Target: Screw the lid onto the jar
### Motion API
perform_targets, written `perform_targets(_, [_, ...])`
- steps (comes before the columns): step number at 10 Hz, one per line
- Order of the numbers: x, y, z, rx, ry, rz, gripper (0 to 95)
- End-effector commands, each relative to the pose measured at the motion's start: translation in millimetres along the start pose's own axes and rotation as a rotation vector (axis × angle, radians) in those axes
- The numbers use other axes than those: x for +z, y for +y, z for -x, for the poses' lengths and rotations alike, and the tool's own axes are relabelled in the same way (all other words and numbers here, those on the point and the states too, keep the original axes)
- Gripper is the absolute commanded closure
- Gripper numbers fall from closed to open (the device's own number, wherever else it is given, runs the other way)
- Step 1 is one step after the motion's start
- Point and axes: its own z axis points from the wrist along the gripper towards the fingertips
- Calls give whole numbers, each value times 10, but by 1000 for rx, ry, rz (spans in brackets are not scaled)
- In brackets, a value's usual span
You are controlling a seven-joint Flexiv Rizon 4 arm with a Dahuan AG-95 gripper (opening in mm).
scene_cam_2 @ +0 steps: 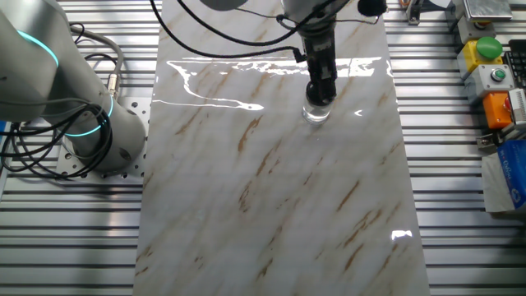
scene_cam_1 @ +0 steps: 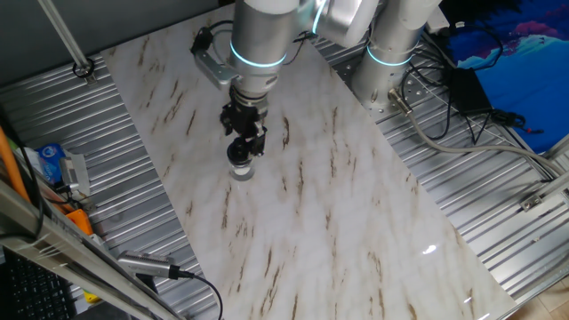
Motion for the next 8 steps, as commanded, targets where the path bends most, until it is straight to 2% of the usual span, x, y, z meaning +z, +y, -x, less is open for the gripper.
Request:
perform_targets(1, [-9,15,-13,-1333,-21,150,190])
perform_targets(2, [-7,16,-12,-1373,-14,196,190])
perform_targets(4, [-7,16,-12,-1425,42,306,190])
perform_targets(5, [-7,16,-12,-1435,49,317,190])
perform_targets(7, [-7,17,-13,-1496,65,363,190])
perform_targets(8, [-6,19,-14,-1517,67,368,190])
